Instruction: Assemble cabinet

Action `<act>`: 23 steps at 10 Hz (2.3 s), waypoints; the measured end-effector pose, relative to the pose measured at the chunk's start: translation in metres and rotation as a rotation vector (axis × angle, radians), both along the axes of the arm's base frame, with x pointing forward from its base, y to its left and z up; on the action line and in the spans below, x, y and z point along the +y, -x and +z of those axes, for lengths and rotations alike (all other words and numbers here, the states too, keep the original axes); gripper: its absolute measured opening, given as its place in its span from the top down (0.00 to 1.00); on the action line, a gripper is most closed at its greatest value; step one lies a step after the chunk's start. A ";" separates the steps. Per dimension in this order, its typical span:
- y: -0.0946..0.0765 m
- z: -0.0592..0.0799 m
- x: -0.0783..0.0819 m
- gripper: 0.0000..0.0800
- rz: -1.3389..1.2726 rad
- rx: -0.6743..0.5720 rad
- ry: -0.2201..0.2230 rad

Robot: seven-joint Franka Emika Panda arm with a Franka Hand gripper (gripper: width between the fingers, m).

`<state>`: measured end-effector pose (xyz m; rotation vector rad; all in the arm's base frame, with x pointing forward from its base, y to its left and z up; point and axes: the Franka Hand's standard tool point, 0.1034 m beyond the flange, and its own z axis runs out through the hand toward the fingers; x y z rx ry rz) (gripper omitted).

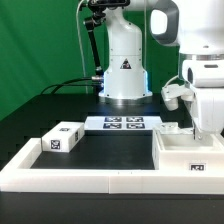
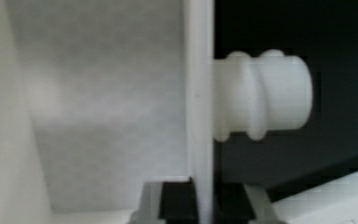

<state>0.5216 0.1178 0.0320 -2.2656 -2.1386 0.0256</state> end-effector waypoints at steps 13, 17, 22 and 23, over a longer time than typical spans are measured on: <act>0.058 0.043 -0.011 0.00 0.020 -0.067 0.009; 0.065 0.039 -0.008 0.00 0.026 -0.066 0.002; 0.073 0.025 0.022 0.00 0.227 -0.060 -0.014; 0.078 0.023 0.034 0.00 0.285 -0.059 -0.007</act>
Offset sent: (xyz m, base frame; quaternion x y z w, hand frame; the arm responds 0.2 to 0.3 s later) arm -0.0086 -0.0003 0.0019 -0.0135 -0.0068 -0.0042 0.9999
